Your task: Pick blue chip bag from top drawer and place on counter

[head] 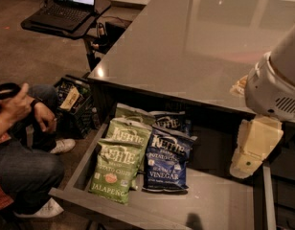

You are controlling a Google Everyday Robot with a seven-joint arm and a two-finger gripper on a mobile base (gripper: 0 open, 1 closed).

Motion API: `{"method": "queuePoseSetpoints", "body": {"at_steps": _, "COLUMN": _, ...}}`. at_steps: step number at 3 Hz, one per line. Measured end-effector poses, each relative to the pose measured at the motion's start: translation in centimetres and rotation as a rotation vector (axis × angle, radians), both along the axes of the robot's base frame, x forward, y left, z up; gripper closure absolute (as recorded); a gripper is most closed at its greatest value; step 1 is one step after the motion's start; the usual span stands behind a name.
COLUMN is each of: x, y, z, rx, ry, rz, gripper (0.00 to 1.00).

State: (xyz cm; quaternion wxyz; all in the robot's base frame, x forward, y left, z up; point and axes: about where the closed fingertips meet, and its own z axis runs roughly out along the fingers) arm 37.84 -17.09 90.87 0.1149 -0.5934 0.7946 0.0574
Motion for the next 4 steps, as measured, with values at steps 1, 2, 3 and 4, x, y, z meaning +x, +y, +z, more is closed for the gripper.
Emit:
{"method": "queuePoseSetpoints", "body": {"at_steps": 1, "x": -1.3, "y": 1.5, "z": -1.6, "rx": 0.046, "ry": 0.009, "rz": 0.016, "gripper": 0.00}}
{"method": "queuePoseSetpoints", "body": {"at_steps": 2, "x": -3.0, "y": 4.3, "z": -4.9, "rx": 0.094, "ry": -0.001, "rz": 0.014, "gripper": 0.00}}
{"method": "queuePoseSetpoints", "body": {"at_steps": 3, "x": -2.5, "y": 6.3, "z": -8.5, "rx": 0.109, "ry": -0.021, "rz": 0.004, "gripper": 0.00}}
{"method": "queuePoseSetpoints", "body": {"at_steps": 4, "x": -2.2, "y": 6.5, "z": -8.9, "rx": 0.112, "ry": -0.034, "rz": 0.000, "gripper": 0.00}}
